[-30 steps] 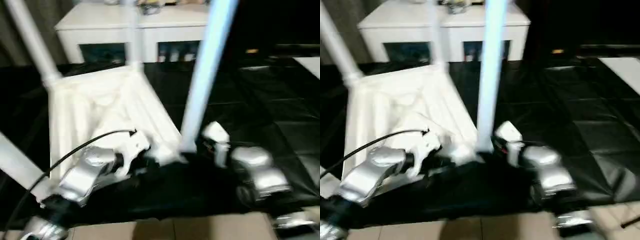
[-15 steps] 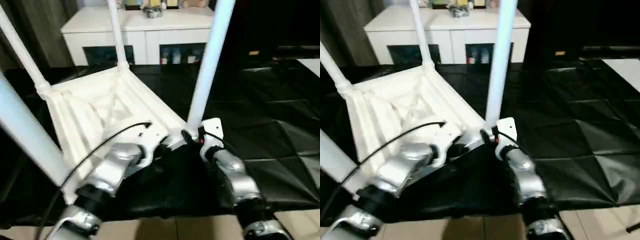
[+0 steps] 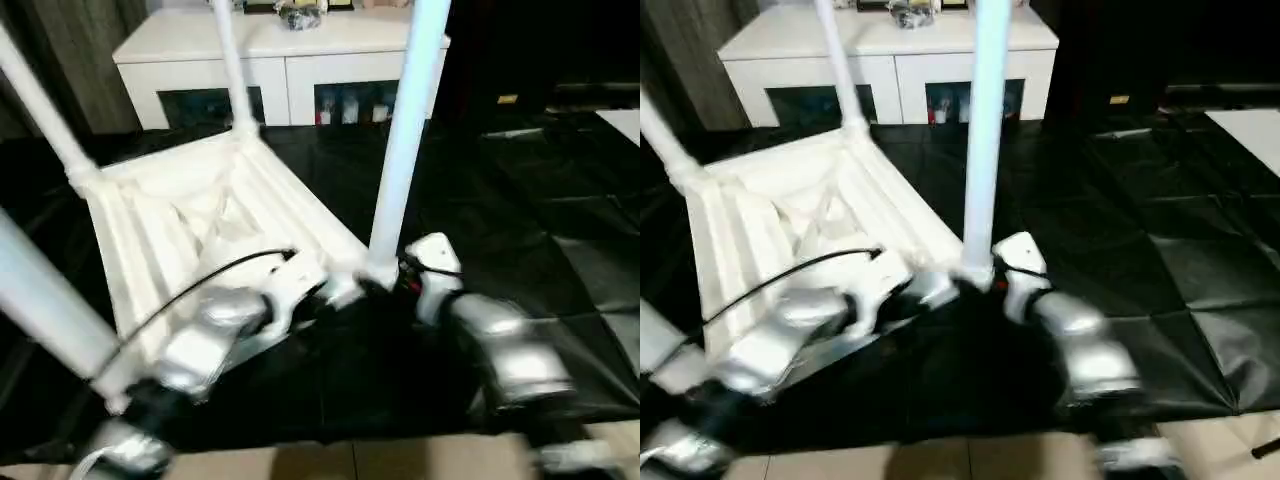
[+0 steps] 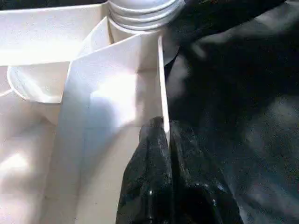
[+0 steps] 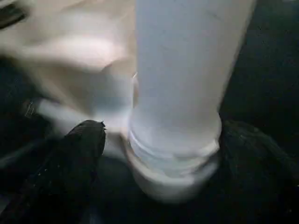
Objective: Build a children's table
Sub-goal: Rotate leg to tighten
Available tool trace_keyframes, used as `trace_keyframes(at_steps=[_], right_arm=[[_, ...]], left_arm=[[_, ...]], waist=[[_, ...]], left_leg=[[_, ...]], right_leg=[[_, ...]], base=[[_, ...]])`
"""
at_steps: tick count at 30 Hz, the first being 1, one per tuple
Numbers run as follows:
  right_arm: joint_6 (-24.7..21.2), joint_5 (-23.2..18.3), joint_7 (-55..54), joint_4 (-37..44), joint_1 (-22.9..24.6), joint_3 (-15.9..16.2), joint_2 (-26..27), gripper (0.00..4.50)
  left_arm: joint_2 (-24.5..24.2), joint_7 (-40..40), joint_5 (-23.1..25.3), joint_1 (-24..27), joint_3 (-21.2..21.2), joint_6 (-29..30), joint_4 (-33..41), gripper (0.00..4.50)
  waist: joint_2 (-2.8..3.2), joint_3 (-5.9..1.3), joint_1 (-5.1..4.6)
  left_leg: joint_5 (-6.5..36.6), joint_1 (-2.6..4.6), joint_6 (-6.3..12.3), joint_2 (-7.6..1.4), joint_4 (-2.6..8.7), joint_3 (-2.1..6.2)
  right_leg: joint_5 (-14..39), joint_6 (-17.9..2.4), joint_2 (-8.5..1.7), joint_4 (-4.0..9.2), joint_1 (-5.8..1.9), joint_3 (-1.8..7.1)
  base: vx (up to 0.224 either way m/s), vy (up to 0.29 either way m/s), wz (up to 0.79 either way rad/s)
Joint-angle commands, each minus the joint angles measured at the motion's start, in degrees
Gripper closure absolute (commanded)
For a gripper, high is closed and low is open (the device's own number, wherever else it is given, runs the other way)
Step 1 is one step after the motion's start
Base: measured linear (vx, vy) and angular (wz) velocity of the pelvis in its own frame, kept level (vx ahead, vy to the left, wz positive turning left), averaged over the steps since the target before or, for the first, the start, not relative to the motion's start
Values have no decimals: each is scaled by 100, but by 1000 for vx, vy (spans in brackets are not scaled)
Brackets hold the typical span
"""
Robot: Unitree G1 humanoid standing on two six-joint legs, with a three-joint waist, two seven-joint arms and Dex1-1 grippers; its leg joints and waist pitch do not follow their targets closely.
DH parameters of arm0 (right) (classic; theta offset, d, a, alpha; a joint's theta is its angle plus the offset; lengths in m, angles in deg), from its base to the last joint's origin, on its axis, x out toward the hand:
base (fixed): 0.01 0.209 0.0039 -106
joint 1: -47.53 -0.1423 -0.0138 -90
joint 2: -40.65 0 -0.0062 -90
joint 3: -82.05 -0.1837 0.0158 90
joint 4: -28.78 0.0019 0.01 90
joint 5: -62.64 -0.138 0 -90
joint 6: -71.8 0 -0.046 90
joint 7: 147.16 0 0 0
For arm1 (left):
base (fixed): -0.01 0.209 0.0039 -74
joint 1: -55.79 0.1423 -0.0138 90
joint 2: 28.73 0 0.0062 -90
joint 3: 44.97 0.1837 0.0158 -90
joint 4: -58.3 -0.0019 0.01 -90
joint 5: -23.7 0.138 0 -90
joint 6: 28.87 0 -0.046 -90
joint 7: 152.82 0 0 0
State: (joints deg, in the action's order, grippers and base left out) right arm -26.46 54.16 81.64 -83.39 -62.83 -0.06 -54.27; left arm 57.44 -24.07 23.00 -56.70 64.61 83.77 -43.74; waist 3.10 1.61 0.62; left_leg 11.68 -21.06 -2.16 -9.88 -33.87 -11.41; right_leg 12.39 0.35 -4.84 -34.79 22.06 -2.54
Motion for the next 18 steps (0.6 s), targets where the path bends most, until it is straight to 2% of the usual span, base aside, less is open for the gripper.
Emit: trace_keyframes(at_steps=[1,3,5,8,10,14,18], right_arm=[[-51,-99,625,216,63,193,-139,35],[34,-53,967,197,90,246,-412,35],[38,-82,1299,131,65,264,-643,35],[42,-153,1235,-19,-84,166,-595,35],[-6,-250,1220,-43,-158,102,-498,35],[14,-219,1188,-143,-237,155,-378,35],[53,-176,1280,-221,-263,223,-353,35]], left_arm=[[-92,-477,-186,238,215,-4,-39,450],[-261,-738,-303,334,207,16,145,450],[-404,-870,-318,395,168,-29,222,450],[-449,-901,-362,409,118,-66,217,450],[-457,-916,-379,421,111,-74,232,450],[-457,-929,-402,439,123,-75,247,450],[-448,-962,-389,458,120,-65,270,450]], waist=[[-82,-249,40],[-90,-258,54],[-88,-238,80],[-92,-224,115],[-94,-231,117],[-106,-253,130],[-100,-255,139]], left_leg=[[963,17,613,-329,386,158],[860,18,674,-334,377,154],[971,42,660,-345,389,151],[1095,66,525,-348,404,142],[1075,71,481,-349,405,143],[802,56,548,-340,382,144],[758,55,587,-338,370,140]], right_leg=[[255,-1511,-347,402,-211,225],[142,-1598,-342,376,-221,216],[352,-1634,-339,398,-205,212],[651,-1606,-339,416,-183,223],[625,-1601,-339,408,-185,227],[280,-1626,-337,362,-207,220],[245,-1648,-346,357,-210,218]], base=[[0,0,0],[0,0,0],[0,0,0],[0,0,0],[0,0,0],[0,0,0],[0,0,0]])
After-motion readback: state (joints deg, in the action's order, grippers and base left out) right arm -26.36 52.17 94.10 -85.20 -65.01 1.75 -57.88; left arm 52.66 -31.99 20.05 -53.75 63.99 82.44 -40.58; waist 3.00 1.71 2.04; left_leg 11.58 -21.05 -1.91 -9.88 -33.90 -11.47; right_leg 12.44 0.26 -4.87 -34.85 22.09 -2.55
